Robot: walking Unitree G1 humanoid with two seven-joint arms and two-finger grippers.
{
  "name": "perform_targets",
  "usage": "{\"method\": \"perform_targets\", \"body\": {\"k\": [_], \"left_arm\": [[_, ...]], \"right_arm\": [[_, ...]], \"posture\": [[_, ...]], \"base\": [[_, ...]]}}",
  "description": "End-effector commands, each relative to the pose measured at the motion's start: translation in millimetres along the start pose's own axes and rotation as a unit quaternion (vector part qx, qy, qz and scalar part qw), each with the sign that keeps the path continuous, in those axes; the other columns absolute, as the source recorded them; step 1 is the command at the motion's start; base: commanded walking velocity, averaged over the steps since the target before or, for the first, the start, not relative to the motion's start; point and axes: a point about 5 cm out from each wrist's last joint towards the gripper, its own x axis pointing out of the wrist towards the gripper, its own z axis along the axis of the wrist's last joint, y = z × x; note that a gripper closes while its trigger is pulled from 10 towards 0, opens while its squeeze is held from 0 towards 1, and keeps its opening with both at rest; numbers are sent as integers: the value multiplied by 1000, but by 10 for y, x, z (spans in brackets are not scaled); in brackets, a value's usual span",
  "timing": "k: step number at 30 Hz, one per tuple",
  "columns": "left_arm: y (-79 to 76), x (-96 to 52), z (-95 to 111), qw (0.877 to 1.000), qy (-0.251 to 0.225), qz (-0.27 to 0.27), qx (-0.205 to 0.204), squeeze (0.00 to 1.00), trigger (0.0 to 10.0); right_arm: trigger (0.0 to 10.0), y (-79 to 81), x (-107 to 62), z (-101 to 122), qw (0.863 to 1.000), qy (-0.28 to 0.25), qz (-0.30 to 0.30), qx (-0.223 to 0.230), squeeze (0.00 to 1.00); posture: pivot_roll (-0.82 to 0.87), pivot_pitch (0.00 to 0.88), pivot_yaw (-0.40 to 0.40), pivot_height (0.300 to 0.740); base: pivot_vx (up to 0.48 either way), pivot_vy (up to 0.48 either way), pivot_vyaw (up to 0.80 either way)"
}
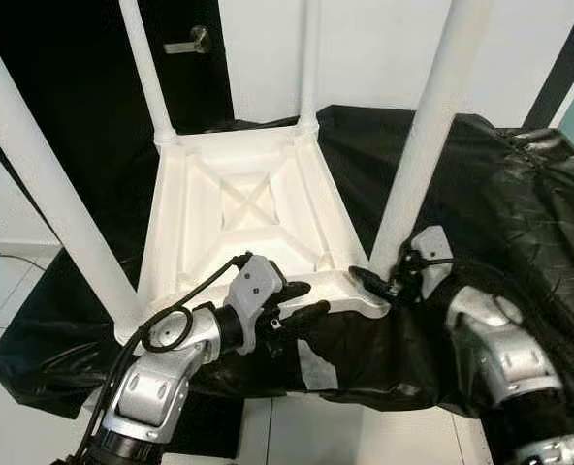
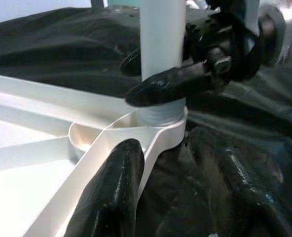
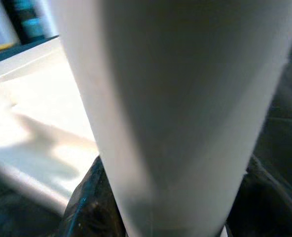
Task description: Building children table
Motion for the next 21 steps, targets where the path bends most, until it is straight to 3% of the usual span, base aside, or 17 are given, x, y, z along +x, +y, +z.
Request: {"method": "perform_targets", "body": {"k": [1, 3, 5, 6, 8, 11, 16, 21], "left_arm": [[8, 0, 43, 1000, -11, 18, 2, 0, 10000], [-5, 4, 82, 1000, -24, 12, -1, 0, 10000], [-5, 4, 82, 1000, -24, 12, -1, 0, 10000], [-6, 5, 113, 999, -31, 9, -3, 0, 10000], [-6, 5, 113, 999, -31, 9, -3, 0, 10000], [1, 3, 119, 999, -33, 12, -2, 0, 10000], [-3, 10, 112, 999, -34, 13, -7, 0, 10000], [-2, 20, 105, 999, -31, 11, -5, 0, 10000]], "right_arm": [[10000, 175, 0, -191, 997, 47, -55, 15, 0], [10000, 260, -13, -211, 992, 46, -114, 34, 0], [10000, 260, -13, -211, 992, 46, -114, 34, 0], [10000, 300, -25, -204, 980, 42, -186, 57, 0], [10000, 300, -25, -204, 980, 42, -186, 57, 0], [10000, 328, -30, -183, 966, 38, -241, 79, 0], [10000, 357, -14, -144, 961, 23, -254, 105, 0], [10000, 386, -19, -84, 961, 17, -257, 100, 0]], "posture": [[-28, 0, -3, 740], [-29, 0, 0, 740], [-29, 0, 0, 740], [-26, 0, -2, 740], [-26, 0, -2, 740], [-29, 0, 2, 740], [-39, 0, 8, 740], [-42, 0, 5, 740]], "base": [[0, 0, 0], [0, 0, 0], [0, 0, 0], [0, 0, 0], [0, 0, 0], [0, 0, 0], [0, 0, 0], [0, 0, 0]]}}
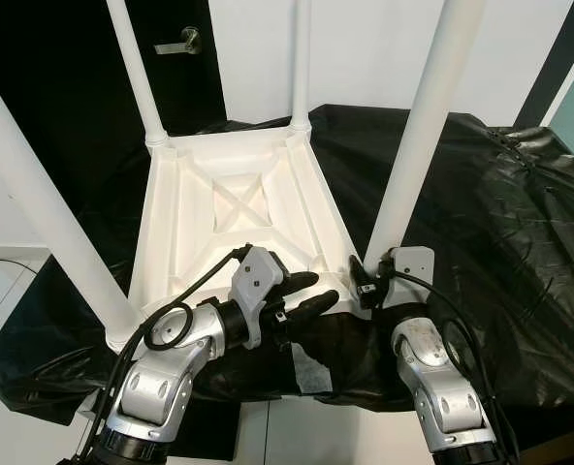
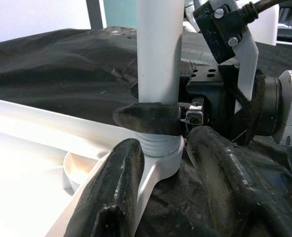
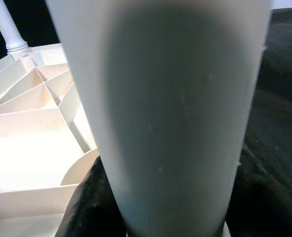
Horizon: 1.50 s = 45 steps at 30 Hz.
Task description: Building children table
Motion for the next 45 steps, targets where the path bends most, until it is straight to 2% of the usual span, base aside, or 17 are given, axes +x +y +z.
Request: {"method": "perform_targets", "body": {"k": [1, 2, 3, 4, 10, 12, 15, 16, 17, 20, 24, 28, 29, 30, 41, 42, 45], "left_arm": [[24, -2, -2, 1000, 6, 17, 1, 0, 10000], [33, -1, 1, 1000, 5, 18, 1, 0, 10000], [38, 0, 1, 1000, 5, 19, 1, 0, 10000], [41, 4, 0, 1000, 4, 20, 0, 0, 10000], [16, 38, 19, 1000, -3, 15, -3, 0, 10000], [22, 40, 19, 1000, -2, 14, -1, 0, 10000], [28, 38, 18, 1000, -1, 14, 0, 0, 10000], [37, 33, 18, 1000, -1, 15, 1, 0, 10000], [37, 33, 18, 1000, -1, 15, 1, 0, 10000], [67, 33, 31, 1000, -3, 20, 0, 0, 10000], [63, 44, 41, 1000, -6, 19, 0, 0, 10000], [57, 48, 32, 1000, -4, 20, 3, 0, 10000], [57, 48, 32, 1000, -4, 20, 3, 0, 10000], [69, 43, 35, 1000, -4, 24, 5, 0, 10000], [84, 36, 51, 999, -6, 32, 7, 0, 10000], [84, 31, 56, 999, -6, 33, 8, 0, 10000], [86, 19, 63, 999, -7, 36, 9, 0, 10000]], "right_arm": [[10000, 4, -44, -133, 999, 37, -10, 13, 0], [10000, 7, -47, -108, 999, 33, -11, 10, 243], [10000, 9, -53, -77, 1000, 23, -5, 16, 976], [10000, 4, -57, -46, 1000, 12, 2, 21, 1000], [10000, -107, -123, 12, 997, -23, 62, 36, 1000], [10000, -246, -167, 11, 994, -24, 107, 22, 1000], [10000, -316, -183, 13, 992, -22, 126, 15, 1000], [10000, -384, -195, 18, 987, -14, 159, 11, 0], [10000, -384, -195, 18, 987, -14, 159, 11, 0], [10000, -524, -157, 39, 967, 7, 253, -20, 0], [10000, -572, -102, 40, 956, 21, 292, -32, 0], [10000, -574, 70, 62, 927, 38, 363, -84, 0], [10000, -574, 70, 62, 927, 38, 363, -84, 0], [10000, -555, 125, 71, 914, 44, 390, -99, 0], [10000, -497, 275, 88, 885, 52, 442, -136, 0], [0, -502, 297, 80, 883, 55, 445, -139, 0], [0, -526, 302, 54, 881, 61, 448, -142, 0]], "posture": [[-42, 0, 5, 740], [-44, 0, 4, 740], [-46, 0, 4, 740], [-49, 0, 5, 740], [-54, 0, 6, 740], [-61, 0, 14, 740], [-61, 0, 14, 740], [-63, 0, 15, 740], [-63, 0, 15, 740], [-63, 0, 15, 740], [-63, 0, 14, 740], [-47, 0, 6, 740], [-47, 0, 6, 740], [-41, 0, 3, 740], [-19, 0, -8, 740], [-11, 0, -12, 740], [-12, 0, -11, 740]], "base": [[0, 0, 0], [0, 0, 0], [0, 0, 0], [0, 0, 0], [0, 0, 0], [0, 0, 0], [0, 0, 0], [0, 0, 0], [0, 0, 0], [0, 0, 0], [0, 0, 0], [0, 0, 0], [0, 0, 0], [0, 0, 0], [0, 0, 0], [0, 0, 0], [0, 0, 0]]}}
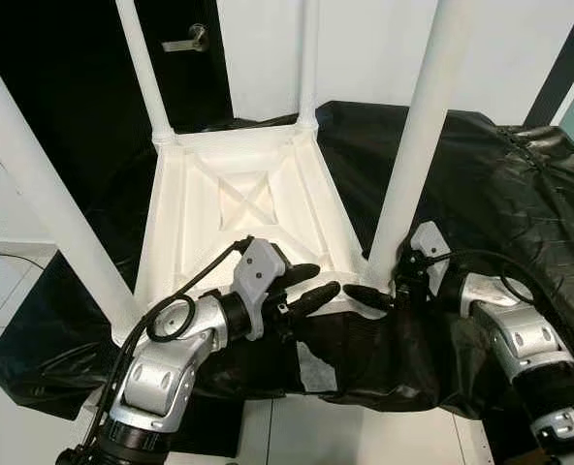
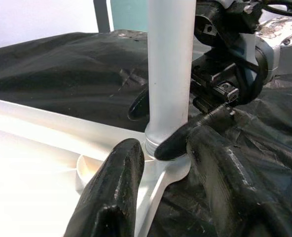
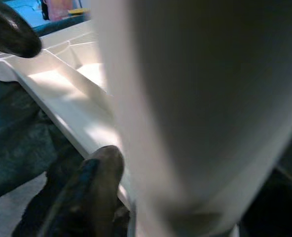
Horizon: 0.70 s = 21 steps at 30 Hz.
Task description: Building children table
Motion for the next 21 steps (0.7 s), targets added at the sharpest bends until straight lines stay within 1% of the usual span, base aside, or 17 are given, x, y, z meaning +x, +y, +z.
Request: {"method": "perform_targets", "body": {"k": [1, 5, 6, 7, 8, 10, 13, 15, 16, 18, 19, 21], "left_arm": [[40, -23, 5, 1000, 0, 31, 2, 0, 10000], [42, -34, -1, 999, 1, 33, 2, 0, 10000], [38, -24, 0, 1000, 0, 31, 1, 0, 10000], [38, -24, 0, 1000, 0, 31, 1, 0, 10000], [35, -18, 0, 1000, 1, 28, 2, 0, 10000], [33, -17, -3, 1000, 1, 25, 2, 0, 10000], [34, -15, -4, 1000, 2, 24, 2, 0, 10000], [36, -13, -5, 1000, 2, 24, 2, 0, 10000], [36, -13, -5, 1000, 2, 24, 2, 0, 10000], [30, -12, -4, 1000, 1, 21, 1, 0, 10000], [30, -12, -4, 1000, 1, 21, 1, 0, 10000], [16, -11, -12, 1000, 2, 17, 0, 0, 10000]], "right_arm": [[0, 31, 29, -29, 1000, 11, 16, -5, 0], [0, 31, -5, -71, 1000, 13, 7, 3, 0], [5569, 35, -25, -94, 1000, 17, -8, 8, 0], [5569, 35, -25, -94, 1000, 17, -8, 8, 0], [10000, 38, -29, -100, 1000, 16, -19, 9, 0], [10000, 57, -22, -117, 999, 15, -45, 11, 0], [10000, 78, -13, -120, 998, 12, -56, 16, 0], [10000, 115, 12, -147, 994, 17, -105, 18, 0], [10000, 115, 12, -147, 994, 17, -105, 18, 0], [10000, 163, 44, -180, 986, 22, -160, 30, 0], [10000, 163, 44, -180, 986, 22, -160, 30, 0], [10000, 248, 97, -198, 978, 20, -200, 49, 0]], "posture": [[-12, 0, -11, 740], [-20, 0, -3, 740], [-26, 0, -3, 740], [-26, 0, -3, 740], [-26, 0, -3, 740], [-35, 0, 0, 740], [-35, 0, 0, 740], [-37, 0, 3, 740], [-37, 0, 3, 740], [-40, 0, 7, 740], [-40, 0, 7, 740], [-43, 0, 10, 740]], "base": [[0, 0, 0], [0, 0, 0], [0, 0, 0], [0, 0, 0], [0, 0, 0], [0, 0, 0], [0, 0, 0], [0, 0, 0], [0, 0, 0], [0, 0, 0], [0, 0, 0], [0, 0, 0]]}}
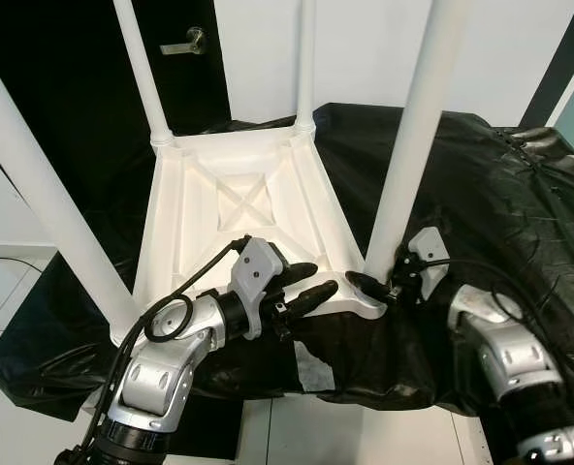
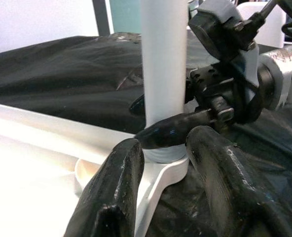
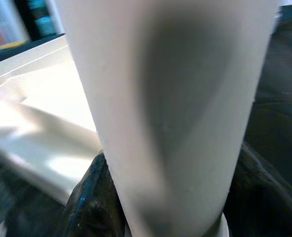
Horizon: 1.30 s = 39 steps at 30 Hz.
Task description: Building children table
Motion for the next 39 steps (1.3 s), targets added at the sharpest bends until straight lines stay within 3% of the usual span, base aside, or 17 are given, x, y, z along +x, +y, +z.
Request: {"method": "perform_targets", "body": {"k": [1, 5, 7, 8, 10, 12, 15, 20, 25, 26, 31, 34, 37, 39], "left_arm": [[1, 3, -13, 1000, 2, 14, 0, 0, 10000], [-13, 13, -20, 1000, 3, 10, -1, 0, 10000], [-14, 23, -19, 1000, 3, 6, -1, 0, 10000], [-14, 23, -19, 1000, 3, 6, -1, 0, 10000], [-15, 36, -19, 1000, 3, 2, 0, 0, 10000], [-25, 50, -12, 1000, 1, -2, 0, 0, 10000], [-58, 70, 2, 1000, -1, -13, 1, 0, 10000], [-59, 61, -8, 1000, 3, -15, 2, 0, 10000], [-52, 55, -1, 1000, 3, -16, 3, 0, 10000], [-43, 52, 3, 1000, 3, -14, 3, 0, 10000], [-27, 47, 5, 1000, 2, -8, 5, 0, 10000], [-28, 53, 9, 1000, 0, -6, 5, 0, 10000], [-27, 54, 10, 1000, 0, -6, 5, 0, 10000], [-17, 53, 11, 1000, -1, -3, 5, 0, 10000]], "right_arm": [[10000, 18, -22, -146, 999, 46, -25, -4, 0], [10000, 116, 5, -166, 996, 45, -71, 24, 0], [10000, 228, 64, -173, 987, 46, -144, 52, 0], [10000, 228, 64, -173, 987, 46, -144, 52, 0], [10000, 323, 125, -148, 973, 42, -214, 75, 0], [10000, 384, 155, -138, 966, 40, -237, 90, 0], [10000, 545, 222, -91, 960, 32, -250, 118, 0], [10000, 524, 186, -81, 954, 31, -270, 126, 0], [10000, 559, 203, -62, 957, 29, -263, 122, 0], [10000, 561, 208, -35, 958, 22, -260, 117, 1000], [10000, 502, 183, 48, 966, -11, -232, 111, 1000], [10000, 406, 87, 74, 979, -31, -181, 89, 1000], [10000, 371, 49, 81, 983, -35, -164, 77, 1000], [10000, 316, -15, 76, 991, -36, -115, 57, 1000]], "posture": [[-43, 0, 10, 740], [-46, 0, 16, 740], [-52, 0, 19, 740], [-52, 0, 19, 740], [-52, 0, 21, 740], [-48, 0, 22, 740], [-48, 0, 25, 740], [-48, 0, 29, 740], [-47, 0, 30, 740], [-46, 0, 29, 740], [-45, 0, 25, 740], [-47, 0, 22, 740], [-47, 0, 23, 740], [-49, 0, 21, 740]], "base": [[0, 0, 0], [0, 0, 0], [0, 0, 0], [0, 0, 0], [0, 0, 0], [0, 0, 0], [0, 0, 0], [0, 0, 0], [0, 0, 0], [0, 0, 0], [0, 0, 0], [0, 0, 0], [0, 0, 0], [0, 0, 0]]}}
